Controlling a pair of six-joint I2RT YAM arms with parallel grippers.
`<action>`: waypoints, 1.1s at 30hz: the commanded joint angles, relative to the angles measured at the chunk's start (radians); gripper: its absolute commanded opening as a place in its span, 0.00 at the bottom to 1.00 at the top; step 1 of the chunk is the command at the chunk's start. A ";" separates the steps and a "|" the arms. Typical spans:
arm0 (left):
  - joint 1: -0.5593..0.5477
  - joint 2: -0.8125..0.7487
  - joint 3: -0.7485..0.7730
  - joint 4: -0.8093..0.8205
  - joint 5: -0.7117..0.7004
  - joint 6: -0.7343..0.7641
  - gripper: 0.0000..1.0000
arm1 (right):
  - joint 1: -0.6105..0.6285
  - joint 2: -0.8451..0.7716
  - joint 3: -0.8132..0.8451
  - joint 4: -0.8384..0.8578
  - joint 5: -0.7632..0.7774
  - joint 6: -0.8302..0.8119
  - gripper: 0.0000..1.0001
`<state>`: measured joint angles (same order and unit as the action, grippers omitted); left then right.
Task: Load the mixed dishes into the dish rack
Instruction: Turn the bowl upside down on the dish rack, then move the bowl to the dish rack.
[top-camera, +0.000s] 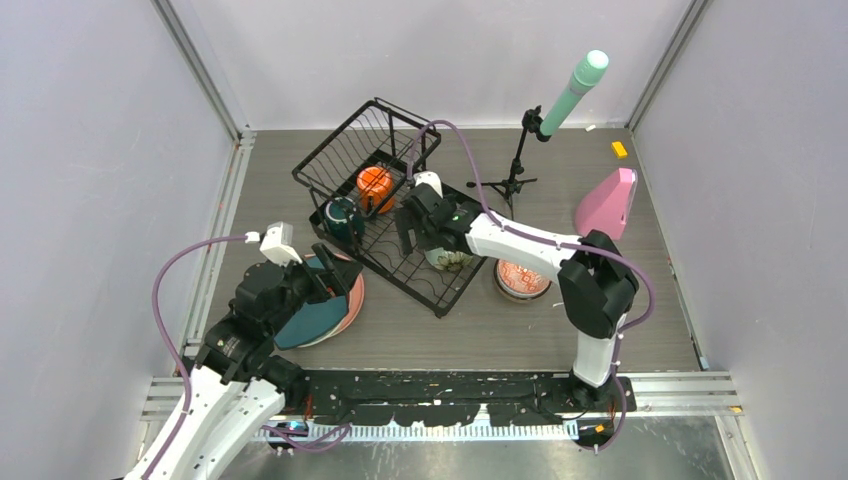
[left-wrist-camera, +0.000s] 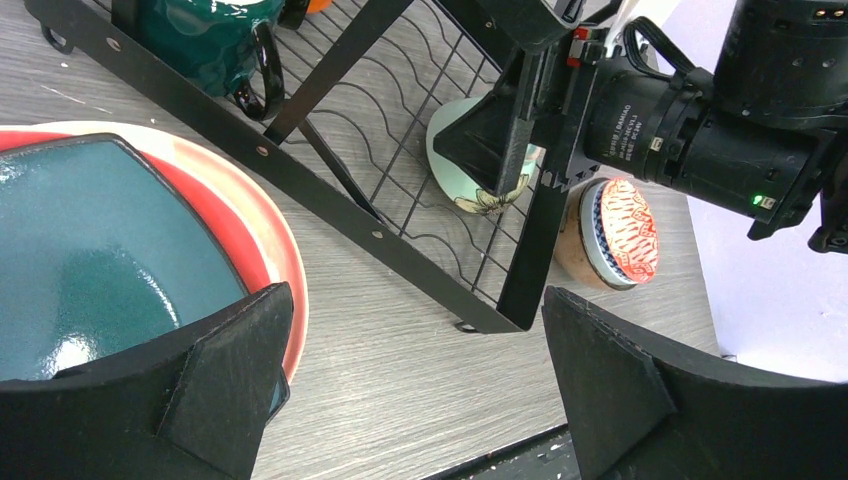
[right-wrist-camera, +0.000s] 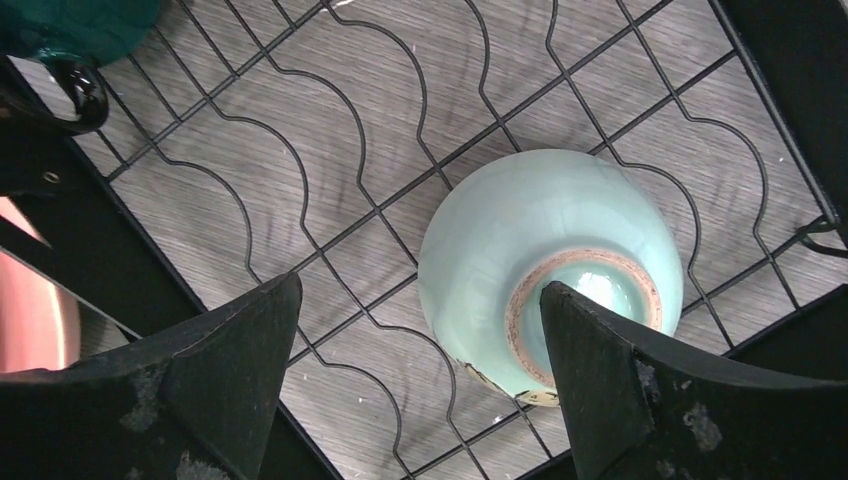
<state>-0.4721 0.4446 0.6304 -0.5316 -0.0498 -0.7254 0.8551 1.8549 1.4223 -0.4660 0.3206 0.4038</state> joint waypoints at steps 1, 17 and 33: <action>0.001 -0.006 -0.004 0.021 0.010 -0.001 0.98 | 0.000 -0.016 -0.075 -0.038 -0.102 0.088 0.94; 0.001 0.001 0.001 0.023 0.014 -0.002 0.98 | -0.068 -0.315 -0.192 0.068 -0.024 0.163 0.78; 0.001 0.026 0.009 0.028 0.016 0.000 0.98 | -0.153 -0.305 -0.381 0.161 -0.204 0.331 0.68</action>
<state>-0.4717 0.4553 0.6296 -0.5316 -0.0422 -0.7254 0.6975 1.5513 1.0458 -0.3874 0.1333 0.6796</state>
